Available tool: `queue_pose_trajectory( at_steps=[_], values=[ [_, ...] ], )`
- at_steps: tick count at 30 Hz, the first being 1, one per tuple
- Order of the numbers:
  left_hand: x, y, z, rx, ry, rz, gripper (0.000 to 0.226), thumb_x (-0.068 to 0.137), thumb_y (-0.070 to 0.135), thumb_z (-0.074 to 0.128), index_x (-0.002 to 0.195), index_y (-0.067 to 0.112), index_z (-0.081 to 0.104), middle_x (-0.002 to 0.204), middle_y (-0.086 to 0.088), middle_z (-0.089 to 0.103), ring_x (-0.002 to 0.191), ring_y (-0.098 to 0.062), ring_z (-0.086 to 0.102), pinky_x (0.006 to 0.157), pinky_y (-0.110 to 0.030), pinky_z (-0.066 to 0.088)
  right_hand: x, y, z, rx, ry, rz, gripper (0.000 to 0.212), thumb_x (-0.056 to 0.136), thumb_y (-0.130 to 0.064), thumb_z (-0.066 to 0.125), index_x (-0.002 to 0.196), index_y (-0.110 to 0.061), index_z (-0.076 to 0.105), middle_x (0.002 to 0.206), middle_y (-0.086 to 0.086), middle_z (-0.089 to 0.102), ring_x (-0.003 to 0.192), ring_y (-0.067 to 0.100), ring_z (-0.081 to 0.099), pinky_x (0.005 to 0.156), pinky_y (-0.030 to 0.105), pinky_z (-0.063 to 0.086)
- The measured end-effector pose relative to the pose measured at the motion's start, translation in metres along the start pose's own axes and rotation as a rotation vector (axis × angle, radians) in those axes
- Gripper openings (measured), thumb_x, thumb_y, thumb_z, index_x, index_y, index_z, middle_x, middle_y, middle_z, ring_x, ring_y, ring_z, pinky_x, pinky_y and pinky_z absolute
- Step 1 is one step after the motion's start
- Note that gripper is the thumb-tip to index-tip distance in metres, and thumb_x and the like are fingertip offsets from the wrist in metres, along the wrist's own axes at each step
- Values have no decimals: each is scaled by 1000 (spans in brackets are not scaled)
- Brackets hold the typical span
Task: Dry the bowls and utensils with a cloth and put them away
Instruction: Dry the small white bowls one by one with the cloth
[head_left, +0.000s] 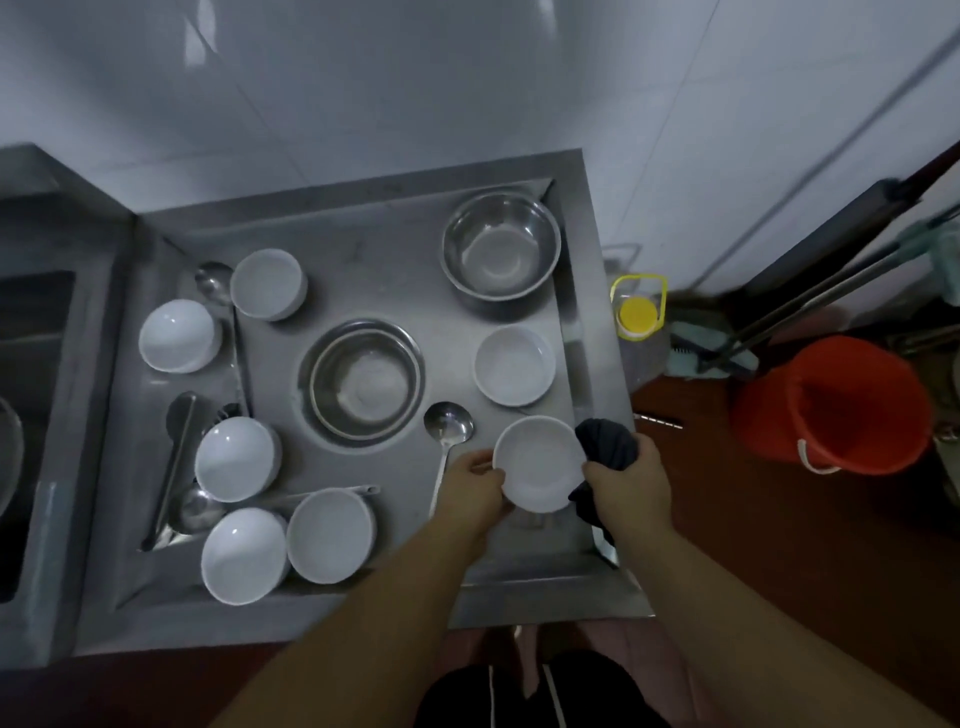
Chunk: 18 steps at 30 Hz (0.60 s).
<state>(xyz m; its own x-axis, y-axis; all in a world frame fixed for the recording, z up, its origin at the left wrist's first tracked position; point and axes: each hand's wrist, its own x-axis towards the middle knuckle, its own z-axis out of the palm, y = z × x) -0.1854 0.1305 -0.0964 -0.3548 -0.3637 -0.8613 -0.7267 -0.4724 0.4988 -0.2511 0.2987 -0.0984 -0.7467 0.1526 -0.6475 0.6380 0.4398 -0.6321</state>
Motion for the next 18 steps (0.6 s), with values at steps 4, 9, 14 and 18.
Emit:
queue_pose_trajectory(
  at_steps=[4,9,14,18],
  values=[
    [18,-7,4,-1,55,-5,27,100,-4,55,100,23,63,106,-4,68,92,-22,69,54,-27,61,14,8,12,-32,-52,-45,41,81,-12,74,98,-42,52,93,-8,61,78,10,60,62,35,47],
    [32,-13,-1,1,92,8,29,98,-1,58,121,15,63,110,-2,68,98,-24,69,74,-40,66,18,10,19,-58,-79,-113,45,80,-14,73,104,-47,52,87,-11,63,74,3,64,58,30,46],
    [31,-11,-1,15,70,-9,32,99,-1,57,125,17,62,114,-3,68,101,-25,69,87,-47,66,16,0,9,-72,-89,-191,51,86,-18,74,123,-44,52,101,-14,64,84,5,63,64,28,46],
    [18,-6,-12,161,57,27,36,95,5,63,130,15,64,120,-5,71,107,-29,71,93,-53,63,2,-16,-3,-56,-62,-241,62,87,-23,80,144,-29,54,124,-3,65,107,21,63,89,45,55]
  ],
)
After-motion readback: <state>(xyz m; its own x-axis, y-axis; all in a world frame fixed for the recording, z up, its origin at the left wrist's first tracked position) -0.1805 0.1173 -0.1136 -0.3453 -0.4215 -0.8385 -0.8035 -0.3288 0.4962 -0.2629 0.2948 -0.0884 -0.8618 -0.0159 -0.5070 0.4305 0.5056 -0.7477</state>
